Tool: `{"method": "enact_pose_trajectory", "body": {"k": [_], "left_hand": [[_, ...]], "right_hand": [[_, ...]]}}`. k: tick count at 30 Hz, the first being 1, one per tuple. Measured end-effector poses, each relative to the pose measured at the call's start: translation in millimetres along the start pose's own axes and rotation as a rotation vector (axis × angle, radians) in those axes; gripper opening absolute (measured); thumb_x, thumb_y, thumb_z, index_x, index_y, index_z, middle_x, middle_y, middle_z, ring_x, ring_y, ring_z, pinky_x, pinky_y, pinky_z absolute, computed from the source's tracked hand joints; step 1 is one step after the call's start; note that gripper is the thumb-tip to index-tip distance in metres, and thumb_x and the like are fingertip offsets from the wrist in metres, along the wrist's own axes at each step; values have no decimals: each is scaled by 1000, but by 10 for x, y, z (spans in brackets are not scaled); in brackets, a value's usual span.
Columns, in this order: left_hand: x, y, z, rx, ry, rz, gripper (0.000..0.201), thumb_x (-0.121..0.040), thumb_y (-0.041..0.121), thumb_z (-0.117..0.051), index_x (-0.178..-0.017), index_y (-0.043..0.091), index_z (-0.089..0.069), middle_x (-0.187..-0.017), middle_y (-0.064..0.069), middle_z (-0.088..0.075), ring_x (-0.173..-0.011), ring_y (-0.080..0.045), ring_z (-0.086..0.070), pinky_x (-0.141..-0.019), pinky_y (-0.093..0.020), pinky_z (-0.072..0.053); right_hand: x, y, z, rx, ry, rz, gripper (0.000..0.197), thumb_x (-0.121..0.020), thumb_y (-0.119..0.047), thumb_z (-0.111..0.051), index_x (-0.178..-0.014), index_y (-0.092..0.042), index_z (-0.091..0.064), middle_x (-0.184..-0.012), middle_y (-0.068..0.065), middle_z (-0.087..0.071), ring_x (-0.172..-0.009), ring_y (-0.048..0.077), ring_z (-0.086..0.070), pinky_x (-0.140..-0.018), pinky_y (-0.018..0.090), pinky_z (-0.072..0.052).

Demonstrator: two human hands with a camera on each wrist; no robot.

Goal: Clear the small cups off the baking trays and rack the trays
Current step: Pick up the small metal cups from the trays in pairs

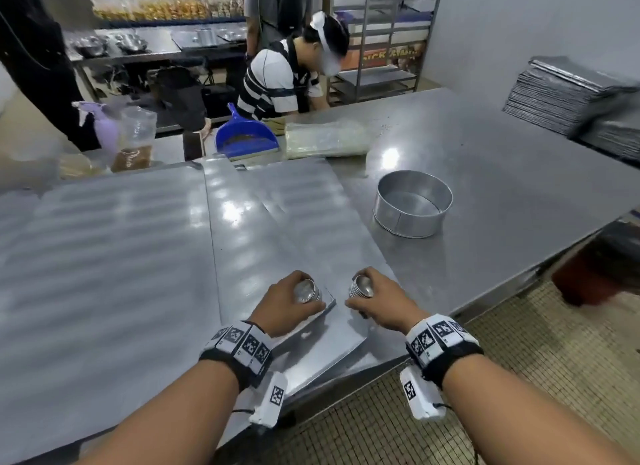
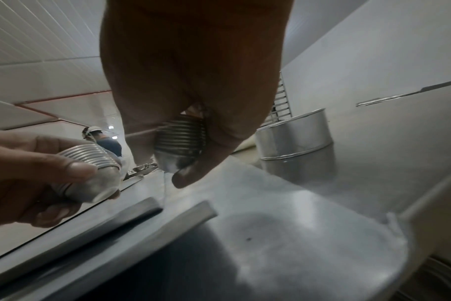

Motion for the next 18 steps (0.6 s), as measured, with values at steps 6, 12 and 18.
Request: {"method": "enact_pose_trajectory", "body": {"k": [6,12,18], "left_hand": [[-471,318,-338,-27,-90,-83,37,-80,43,-79,-108,29,-58,-97,11,-71,-87,-5,-66,-71,-19,-47],[-1149,591,-727,-34,-182,-160,41,-81,45,-79,-111,26,-59,-98,8,-70,-88,-10,-65,-68,-16,-43],[-1697,809,-1094,-48,-270,-192,43,-81,45,-79,-111,22,-59,-98,3,-69,-87,-16,-64,-71,-25,-43]], "right_hand": [[-121,375,388,-63,69,-74,42,-78,-33,-79,-111,-26,-53,-100,2,-66,-77,27,-71,-66,39,-62],[-345,752,830,-22,116,-170,42,-81,-34,-78,-110,-26,-50,-102,1,-67,-73,18,-66,-73,34,-57],[-538,1040,1219,-7,159,-267,41,-81,-33,-78,-112,-23,-52,-103,2,-67,-80,17,-64,-83,36,-55]]}}
Point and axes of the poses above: each hand's wrist, its own x-axis away from the middle knuckle, its own z-axis out of the back of the hand, y = z × x, the point moved 2 cm from there along -x, towards the middle knuckle
